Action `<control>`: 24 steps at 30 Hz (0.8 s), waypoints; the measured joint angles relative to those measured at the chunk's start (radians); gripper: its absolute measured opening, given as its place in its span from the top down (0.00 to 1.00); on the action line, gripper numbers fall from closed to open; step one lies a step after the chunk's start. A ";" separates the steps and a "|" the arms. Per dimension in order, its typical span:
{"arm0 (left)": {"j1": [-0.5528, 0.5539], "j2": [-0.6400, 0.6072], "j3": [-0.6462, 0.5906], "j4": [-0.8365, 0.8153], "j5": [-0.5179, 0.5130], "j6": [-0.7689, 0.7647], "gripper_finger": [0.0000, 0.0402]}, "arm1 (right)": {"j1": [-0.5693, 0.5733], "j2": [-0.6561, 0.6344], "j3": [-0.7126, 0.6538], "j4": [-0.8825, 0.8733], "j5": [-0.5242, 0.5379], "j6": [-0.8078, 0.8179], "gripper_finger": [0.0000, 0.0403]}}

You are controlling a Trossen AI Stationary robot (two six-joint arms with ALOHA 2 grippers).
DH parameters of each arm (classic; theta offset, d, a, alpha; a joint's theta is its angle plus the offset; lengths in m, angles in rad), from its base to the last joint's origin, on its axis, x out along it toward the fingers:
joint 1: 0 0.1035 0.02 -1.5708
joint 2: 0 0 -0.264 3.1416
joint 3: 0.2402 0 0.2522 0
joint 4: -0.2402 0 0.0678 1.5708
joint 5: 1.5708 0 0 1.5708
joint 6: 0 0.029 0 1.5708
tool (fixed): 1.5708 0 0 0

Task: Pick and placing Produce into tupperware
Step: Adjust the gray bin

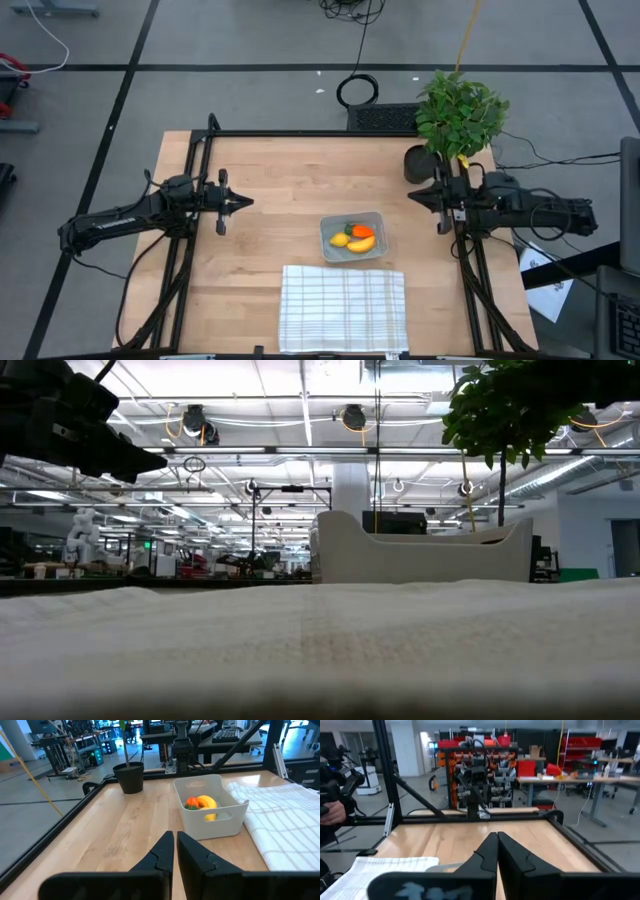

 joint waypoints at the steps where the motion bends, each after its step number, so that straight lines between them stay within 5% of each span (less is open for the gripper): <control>1: 0.000 0.000 0.000 -0.001 0.000 0.000 0.94 | 0.000 -0.011 -0.008 0.012 0.000 -0.001 1.00; 24: 0.000 0.000 0.000 -0.003 0.000 -0.002 0.94 | 0.000 -0.147 -0.175 0.086 -0.001 0.016 1.00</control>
